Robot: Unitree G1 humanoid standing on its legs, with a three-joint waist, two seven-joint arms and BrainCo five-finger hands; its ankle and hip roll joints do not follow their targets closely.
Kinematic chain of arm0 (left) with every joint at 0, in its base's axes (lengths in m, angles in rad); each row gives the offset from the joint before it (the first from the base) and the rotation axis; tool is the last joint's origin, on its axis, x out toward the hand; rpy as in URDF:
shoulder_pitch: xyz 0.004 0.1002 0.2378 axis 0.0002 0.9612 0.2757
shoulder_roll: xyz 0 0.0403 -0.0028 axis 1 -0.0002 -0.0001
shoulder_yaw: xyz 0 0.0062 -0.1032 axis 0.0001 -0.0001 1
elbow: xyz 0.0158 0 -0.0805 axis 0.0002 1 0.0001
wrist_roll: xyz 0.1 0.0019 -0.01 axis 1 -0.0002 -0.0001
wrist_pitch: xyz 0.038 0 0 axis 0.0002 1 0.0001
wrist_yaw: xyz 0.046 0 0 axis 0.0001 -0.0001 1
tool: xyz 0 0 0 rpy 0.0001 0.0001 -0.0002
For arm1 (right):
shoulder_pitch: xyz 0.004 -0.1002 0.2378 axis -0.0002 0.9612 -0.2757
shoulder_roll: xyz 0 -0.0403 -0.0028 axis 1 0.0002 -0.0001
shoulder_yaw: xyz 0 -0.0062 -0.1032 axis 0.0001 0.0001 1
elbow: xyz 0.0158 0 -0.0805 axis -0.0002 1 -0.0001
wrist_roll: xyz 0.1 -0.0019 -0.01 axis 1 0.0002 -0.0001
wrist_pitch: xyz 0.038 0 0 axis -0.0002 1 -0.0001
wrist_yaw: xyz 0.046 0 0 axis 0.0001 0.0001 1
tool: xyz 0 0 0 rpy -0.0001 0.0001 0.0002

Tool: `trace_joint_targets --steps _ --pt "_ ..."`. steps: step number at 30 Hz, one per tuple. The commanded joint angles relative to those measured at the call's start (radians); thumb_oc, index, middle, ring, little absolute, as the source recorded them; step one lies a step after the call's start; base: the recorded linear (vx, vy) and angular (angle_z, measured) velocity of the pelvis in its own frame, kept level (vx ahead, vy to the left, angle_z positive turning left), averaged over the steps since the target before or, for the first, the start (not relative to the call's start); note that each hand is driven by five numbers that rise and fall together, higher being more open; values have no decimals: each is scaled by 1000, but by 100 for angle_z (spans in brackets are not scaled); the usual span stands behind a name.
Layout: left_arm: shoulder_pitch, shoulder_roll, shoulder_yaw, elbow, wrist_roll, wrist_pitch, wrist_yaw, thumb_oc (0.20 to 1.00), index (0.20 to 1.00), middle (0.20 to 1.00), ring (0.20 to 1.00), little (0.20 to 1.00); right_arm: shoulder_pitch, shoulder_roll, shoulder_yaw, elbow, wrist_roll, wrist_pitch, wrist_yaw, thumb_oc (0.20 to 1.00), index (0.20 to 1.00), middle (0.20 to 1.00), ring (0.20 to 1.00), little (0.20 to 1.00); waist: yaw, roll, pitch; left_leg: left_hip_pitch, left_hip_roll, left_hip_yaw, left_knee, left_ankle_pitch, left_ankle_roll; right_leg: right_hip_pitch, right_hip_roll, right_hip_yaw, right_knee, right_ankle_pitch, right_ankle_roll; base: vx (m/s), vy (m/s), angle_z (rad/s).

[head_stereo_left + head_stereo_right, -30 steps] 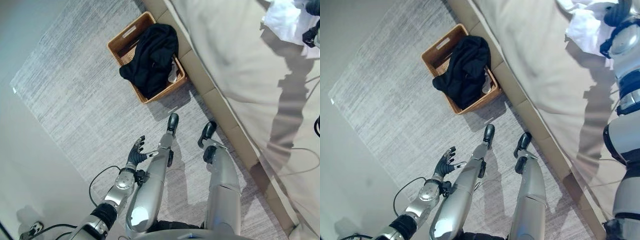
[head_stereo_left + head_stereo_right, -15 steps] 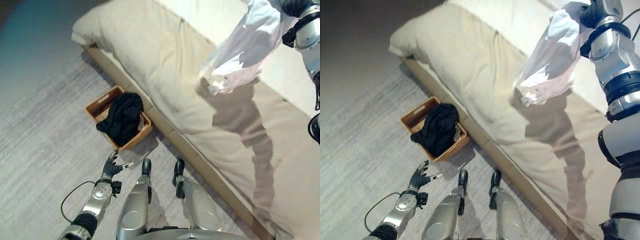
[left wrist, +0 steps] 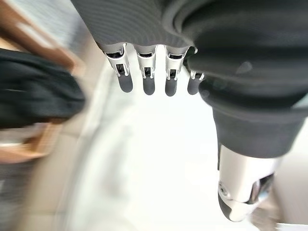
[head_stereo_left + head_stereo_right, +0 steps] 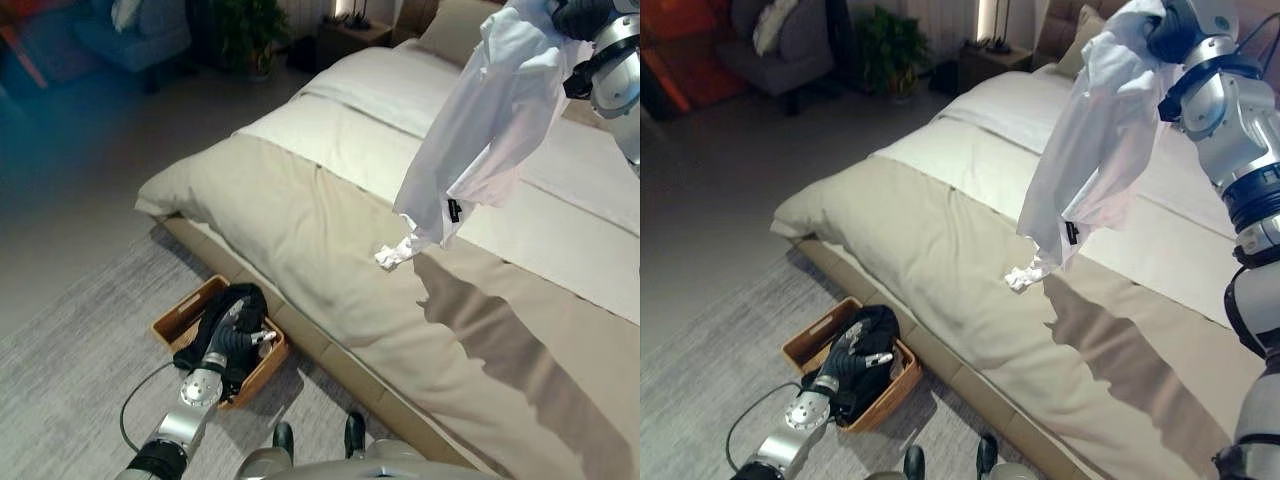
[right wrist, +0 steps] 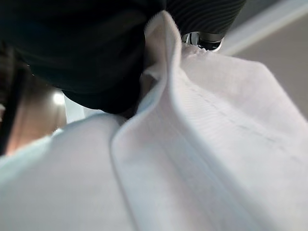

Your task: Pick up clothes into the bucket

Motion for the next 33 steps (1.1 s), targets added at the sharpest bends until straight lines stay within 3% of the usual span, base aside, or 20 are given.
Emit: trace_joint_targets --steps 1,6,11,17,21,28,30,33 --pt "-58 79 8 -109 -174 -50 -70 1000 1000 1000 1000 1000 -40 -77 -37 -25 43 -29 -31 200 200 200 200 200 4 -54 -103 -24 31 8 112 -113 -12 -11 -72 -12 110 -75 91 16 11 -3" --pt "-222 149 -34 -264 -327 -41 -124 1000 1000 1000 1000 1000 12 -86 -46 -82 132 -27 28 200 200 200 200 200 -13 -48 -138 9 37 24 77 -102 -17 12 -68 -16 85 -70 91 8 6 -5" --pt "-418 197 -131 -299 -328 -41 -134 1000 1000 1000 1000 1000 123 -94 -106 -208 230 -44 78 200 200 200 200 200 -23 -40 -145 21 37 20 78 -102 -16 27 -68 -17 89 -74 90 2 1 -2" --pt "-658 137 -269 -207 -285 -36 -111 1000 1000 1000 1000 1000 259 -34 -203 -400 317 -67 118 200 200 200 200 200 -43 -23 -144 31 37 17 79 -105 -14 41 -70 -20 90 -81 89 0 0 0" --pt "-722 106 -318 -170 -287 -30 -110 1000 1000 1000 1000 1000 289 -12 -218 -466 320 -70 132 200 200 200 200 200 -46 -19 -138 34 37 16 79 -104 -14 42 -71 -23 91 -81 91 0 0 0" --pt "-813 86 -438 -189 -438 -1 -178 1000 1000 1000 1000 1000 295 8 -185 -554 346 -76 158 200 200 200 200 200 -47 -11 -129 35 36 11 81 -101 -14 48 -73 -27 90 -80 92 0 0 0" --pt "-854 90 -512 -203 -487 21 -214 1000 1000 1000 1000 1000 280 14 -158 -577 357 -77 167 200 200 200 200 200 -46 -9 -127 35 35 7 82 -100 -15 52 -74 -30 90 -79 93 0 0 0" --pt "-884 94 -541 -207 -484 27 -223 1000 1000 1000 1000 1000 271 13 -147 -583 365 -77 168 200 200 200 200 200 -44 -8 -126 35 35 3 82 -99 -15 55 -75 -34 90 -79 93 -3 3 5"
